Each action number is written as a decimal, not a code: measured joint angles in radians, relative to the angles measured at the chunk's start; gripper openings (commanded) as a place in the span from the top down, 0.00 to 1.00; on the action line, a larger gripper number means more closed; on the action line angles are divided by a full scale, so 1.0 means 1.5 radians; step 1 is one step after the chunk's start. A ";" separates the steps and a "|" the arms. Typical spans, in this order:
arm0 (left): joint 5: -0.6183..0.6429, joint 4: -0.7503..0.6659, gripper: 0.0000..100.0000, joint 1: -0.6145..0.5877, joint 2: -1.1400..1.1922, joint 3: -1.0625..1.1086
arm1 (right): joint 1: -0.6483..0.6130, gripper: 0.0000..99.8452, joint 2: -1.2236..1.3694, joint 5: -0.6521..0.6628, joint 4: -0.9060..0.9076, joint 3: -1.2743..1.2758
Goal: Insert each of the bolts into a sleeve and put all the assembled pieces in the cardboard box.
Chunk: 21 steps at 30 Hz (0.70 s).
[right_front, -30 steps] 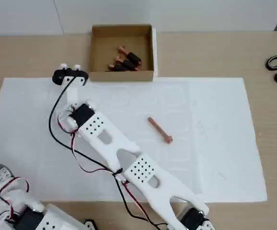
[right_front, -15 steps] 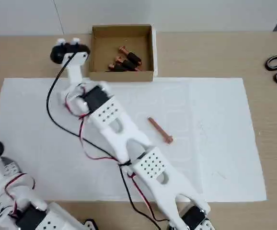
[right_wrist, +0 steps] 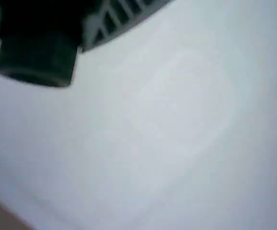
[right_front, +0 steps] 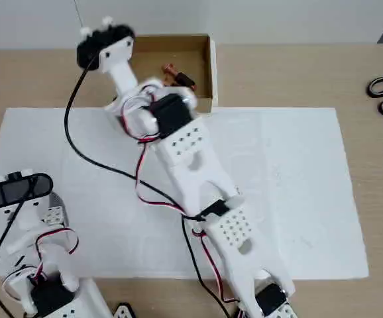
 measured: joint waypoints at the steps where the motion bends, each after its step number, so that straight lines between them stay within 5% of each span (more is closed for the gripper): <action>1: 0.027 0.000 0.82 0.014 0.000 0.000 | 0.011 1.00 -0.025 0.004 0.000 0.029; 13: 0.032 -0.048 0.82 0.289 0.000 -0.007 | 0.107 1.00 -0.426 0.011 -0.002 0.736; 21: 0.032 -0.002 0.82 0.318 0.002 -0.167 | 0.145 1.00 -0.759 0.011 -0.059 1.039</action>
